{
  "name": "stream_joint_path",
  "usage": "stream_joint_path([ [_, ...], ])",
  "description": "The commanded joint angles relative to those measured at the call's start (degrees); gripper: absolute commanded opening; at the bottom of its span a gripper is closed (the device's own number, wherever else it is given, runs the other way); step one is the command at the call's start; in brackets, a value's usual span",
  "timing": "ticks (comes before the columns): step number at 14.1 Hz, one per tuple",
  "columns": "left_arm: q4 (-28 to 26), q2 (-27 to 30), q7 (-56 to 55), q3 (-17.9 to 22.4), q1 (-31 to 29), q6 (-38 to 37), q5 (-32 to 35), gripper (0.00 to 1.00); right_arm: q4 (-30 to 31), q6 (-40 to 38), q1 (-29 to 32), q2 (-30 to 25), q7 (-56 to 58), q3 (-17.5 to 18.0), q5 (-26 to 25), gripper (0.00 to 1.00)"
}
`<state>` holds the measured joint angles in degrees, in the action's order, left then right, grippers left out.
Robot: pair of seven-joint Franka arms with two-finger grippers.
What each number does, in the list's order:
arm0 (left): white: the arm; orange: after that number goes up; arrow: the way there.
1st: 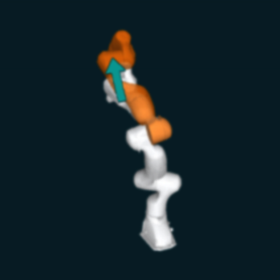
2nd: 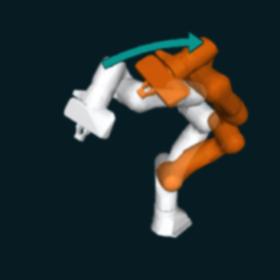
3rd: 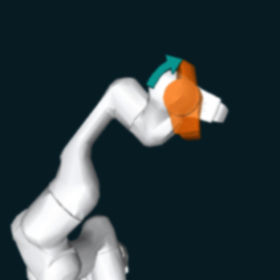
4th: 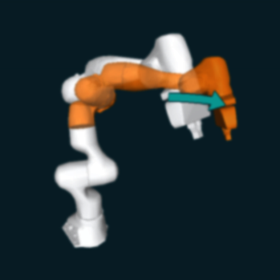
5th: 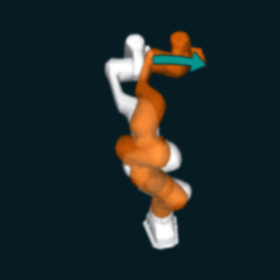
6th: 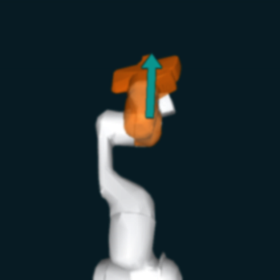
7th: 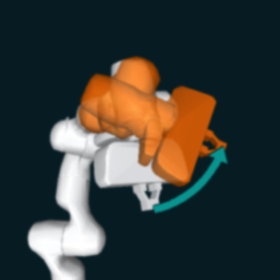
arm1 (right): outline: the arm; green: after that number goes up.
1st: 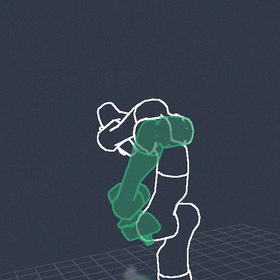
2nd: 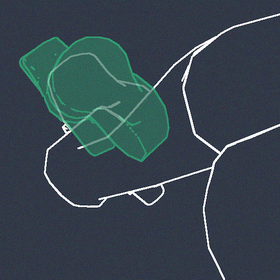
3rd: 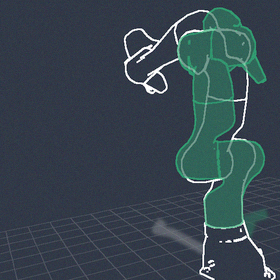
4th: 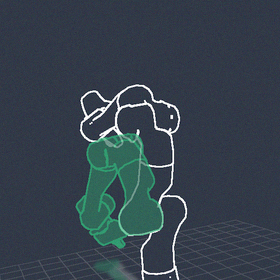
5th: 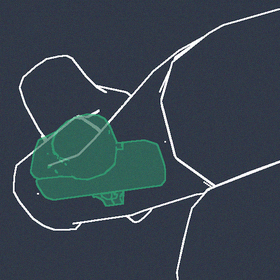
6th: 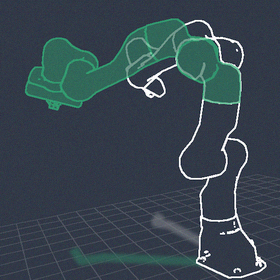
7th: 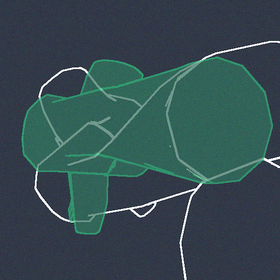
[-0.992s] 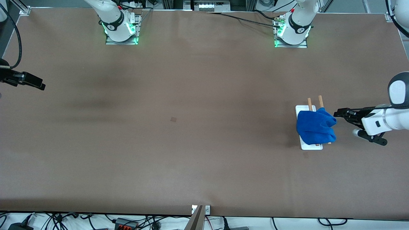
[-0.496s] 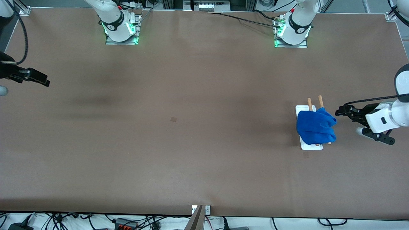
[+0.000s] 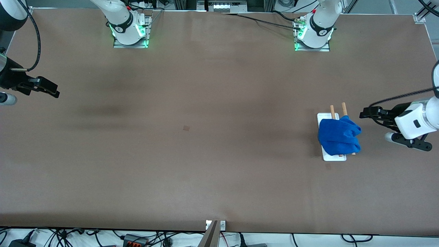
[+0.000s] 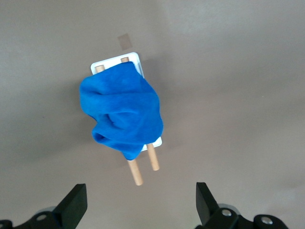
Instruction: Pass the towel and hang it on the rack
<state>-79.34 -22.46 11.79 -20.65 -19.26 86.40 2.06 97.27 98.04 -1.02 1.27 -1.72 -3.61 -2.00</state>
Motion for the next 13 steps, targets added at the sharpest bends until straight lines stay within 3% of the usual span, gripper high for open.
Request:
stream_joint_path([
  [1, -2.6, 5.3, -4.4, 6.7, 7.5, -0.8, 0.6, 1.0, 1.3, 0.6, 0.0, -1.6, 2.5, 0.1, 0.5, 1.0],
  [2, -4.5, 7.2, -4.7, 9.2, 9.7, 1.2, 0.4, 1.0, 1.0, 0.5, 0.0, -1.5, 3.9, 0.2, 0.5, 1.0],
  [6, -13.0, 15.1, -5.5, 11.1, 11.3, 6.1, 0.3, 1.0, 0.6, -0.4, 0.0, -1.6, 3.8, 0.3, 0.5, 1.0],
  [9, -20.6, 20.1, -7.2, 17.8, 17.3, 10.4, -0.1, 1.0, 0.6, -0.3, 0.3, -1.6, 4.2, 0.8, 0.4, 1.0],
  [13, -21.0, 22.0, -8.2, 18.0, 17.3, 8.0, -0.8, 1.0, 0.6, 0.2, 0.4, -2.1, 3.5, 0.4, 0.9, 1.0],
])
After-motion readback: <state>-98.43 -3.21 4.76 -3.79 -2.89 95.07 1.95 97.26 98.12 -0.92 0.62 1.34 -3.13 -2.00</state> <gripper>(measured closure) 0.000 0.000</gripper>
